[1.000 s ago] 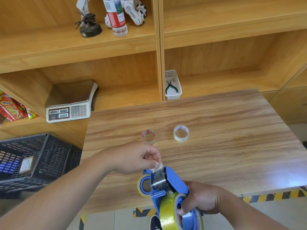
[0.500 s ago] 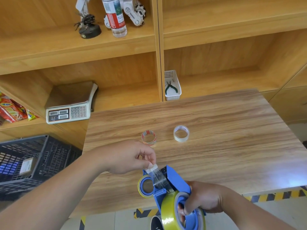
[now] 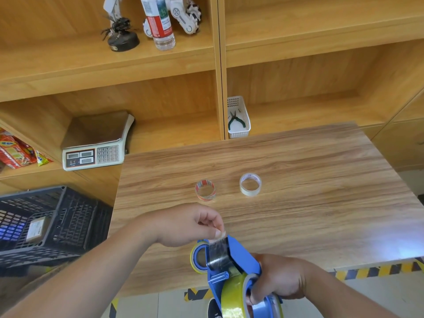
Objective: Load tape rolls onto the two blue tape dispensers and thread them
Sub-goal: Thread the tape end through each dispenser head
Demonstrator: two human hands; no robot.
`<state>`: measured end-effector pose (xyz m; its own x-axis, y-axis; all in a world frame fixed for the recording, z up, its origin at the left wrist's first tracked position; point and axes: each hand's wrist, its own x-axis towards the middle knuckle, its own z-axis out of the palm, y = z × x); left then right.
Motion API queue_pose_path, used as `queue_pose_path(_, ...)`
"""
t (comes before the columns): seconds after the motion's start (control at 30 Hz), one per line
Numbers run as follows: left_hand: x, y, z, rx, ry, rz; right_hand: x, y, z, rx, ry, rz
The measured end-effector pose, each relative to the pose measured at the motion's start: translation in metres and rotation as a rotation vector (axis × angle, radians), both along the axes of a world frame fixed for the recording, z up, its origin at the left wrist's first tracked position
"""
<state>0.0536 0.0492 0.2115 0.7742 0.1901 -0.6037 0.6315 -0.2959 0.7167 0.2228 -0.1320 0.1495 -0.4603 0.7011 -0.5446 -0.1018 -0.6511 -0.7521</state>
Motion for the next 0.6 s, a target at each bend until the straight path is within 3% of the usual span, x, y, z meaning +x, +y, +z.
queue_pose_path(0.17, 0.000, -0.009, -0.019, -0.241, -0.008, 0.170, -0.001, 0.001, -0.003, -0.026, -0.026, -0.025)
queue_pose_path(0.37, 0.005, -0.021, -0.047, -0.530, 0.107, 0.364, 0.000, 0.006, -0.011, 0.008, -0.132, -0.022)
queue_pose_path(0.6, 0.016, -0.015, -0.066, -0.603, 0.150, 0.467, 0.000, 0.002, -0.024, 0.056, -0.194, -0.121)
